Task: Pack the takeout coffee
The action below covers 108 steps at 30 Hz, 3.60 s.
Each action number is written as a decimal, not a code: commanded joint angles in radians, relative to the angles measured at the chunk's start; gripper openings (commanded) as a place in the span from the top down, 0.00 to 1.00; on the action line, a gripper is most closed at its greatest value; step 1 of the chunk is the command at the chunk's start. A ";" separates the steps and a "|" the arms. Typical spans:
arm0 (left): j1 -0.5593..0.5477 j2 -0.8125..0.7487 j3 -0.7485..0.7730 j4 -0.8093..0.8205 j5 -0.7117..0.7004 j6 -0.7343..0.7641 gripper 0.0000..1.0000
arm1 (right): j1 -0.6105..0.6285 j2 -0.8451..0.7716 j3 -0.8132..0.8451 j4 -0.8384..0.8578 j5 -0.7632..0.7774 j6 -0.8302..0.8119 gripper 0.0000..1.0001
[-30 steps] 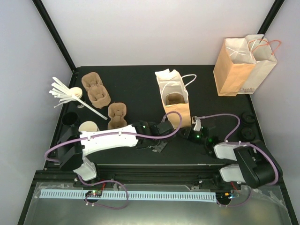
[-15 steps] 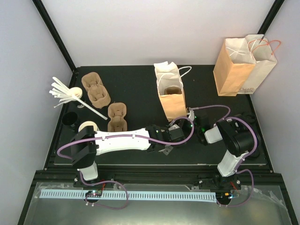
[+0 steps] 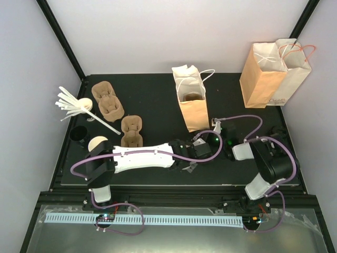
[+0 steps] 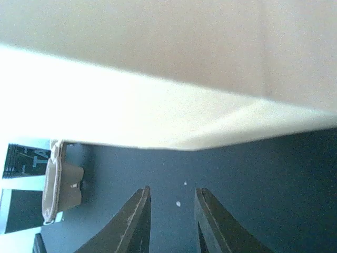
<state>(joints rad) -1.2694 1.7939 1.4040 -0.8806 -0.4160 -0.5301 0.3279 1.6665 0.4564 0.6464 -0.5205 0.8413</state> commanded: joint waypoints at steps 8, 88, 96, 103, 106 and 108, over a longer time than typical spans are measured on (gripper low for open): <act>0.002 0.045 0.093 -0.046 -0.038 0.023 0.75 | -0.045 -0.412 -0.031 -0.522 0.239 -0.228 0.51; 0.504 -0.644 -0.341 0.003 0.396 0.147 0.01 | -0.785 0.221 0.966 -1.551 0.733 0.046 0.02; 0.507 -0.631 -0.336 0.006 0.397 0.151 0.01 | -0.790 0.262 1.009 -1.571 0.764 0.053 0.04; 0.510 -0.614 -0.329 0.006 0.397 0.156 0.01 | -0.791 0.291 1.044 -1.603 0.799 0.067 0.09; 0.511 -0.610 -0.332 0.009 0.398 0.157 0.01 | -0.792 0.299 1.051 -1.610 0.804 0.068 0.13; 0.510 -0.606 -0.332 0.009 0.399 0.159 0.01 | -0.791 0.305 1.051 -1.615 0.804 0.068 0.13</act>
<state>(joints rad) -0.7666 1.1805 1.0306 -0.8665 -0.0353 -0.3916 -0.4557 1.9484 1.4799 -0.9440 0.2386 0.8932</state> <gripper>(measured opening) 0.988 0.874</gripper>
